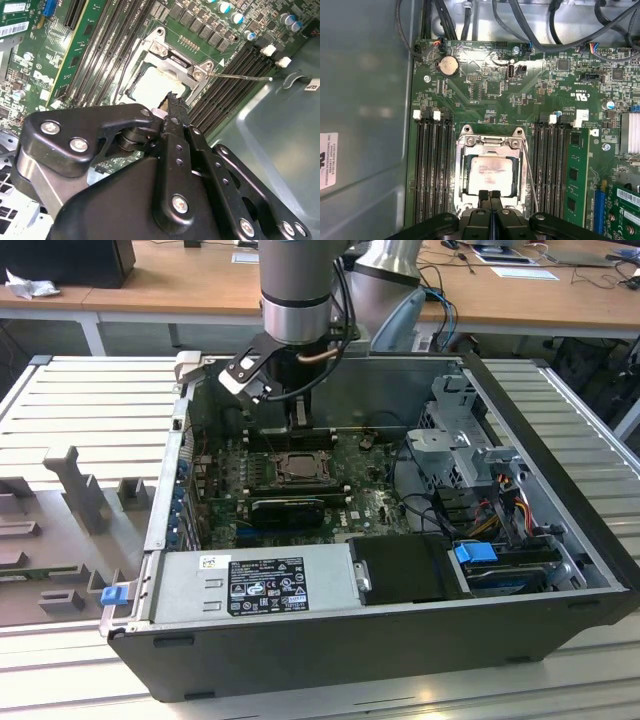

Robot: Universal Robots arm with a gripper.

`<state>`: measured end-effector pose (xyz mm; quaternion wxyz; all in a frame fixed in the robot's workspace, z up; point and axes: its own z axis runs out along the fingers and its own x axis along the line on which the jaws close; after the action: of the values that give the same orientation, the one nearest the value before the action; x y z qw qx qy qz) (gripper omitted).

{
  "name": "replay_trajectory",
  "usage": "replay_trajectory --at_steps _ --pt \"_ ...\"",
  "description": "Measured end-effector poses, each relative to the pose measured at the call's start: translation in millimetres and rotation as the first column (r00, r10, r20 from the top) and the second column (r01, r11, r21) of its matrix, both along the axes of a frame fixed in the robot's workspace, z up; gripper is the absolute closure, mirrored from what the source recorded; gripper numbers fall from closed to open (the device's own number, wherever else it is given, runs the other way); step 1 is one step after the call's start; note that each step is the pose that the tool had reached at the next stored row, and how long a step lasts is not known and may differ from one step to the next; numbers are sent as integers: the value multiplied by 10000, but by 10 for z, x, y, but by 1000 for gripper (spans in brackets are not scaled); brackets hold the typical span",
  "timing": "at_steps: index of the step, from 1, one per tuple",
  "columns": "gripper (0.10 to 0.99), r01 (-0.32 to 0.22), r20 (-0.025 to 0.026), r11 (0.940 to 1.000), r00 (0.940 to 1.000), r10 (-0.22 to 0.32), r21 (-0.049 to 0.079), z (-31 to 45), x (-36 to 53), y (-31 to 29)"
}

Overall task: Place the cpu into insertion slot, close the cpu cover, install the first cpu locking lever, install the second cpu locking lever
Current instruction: 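Install the first cpu locking lever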

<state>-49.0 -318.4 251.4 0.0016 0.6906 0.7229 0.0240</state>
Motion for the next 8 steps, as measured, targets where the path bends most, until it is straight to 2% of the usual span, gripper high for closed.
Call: replay_trajectory --at_steps 8 --pt "980 0 0 10000 10000 0 0 107 0 0"
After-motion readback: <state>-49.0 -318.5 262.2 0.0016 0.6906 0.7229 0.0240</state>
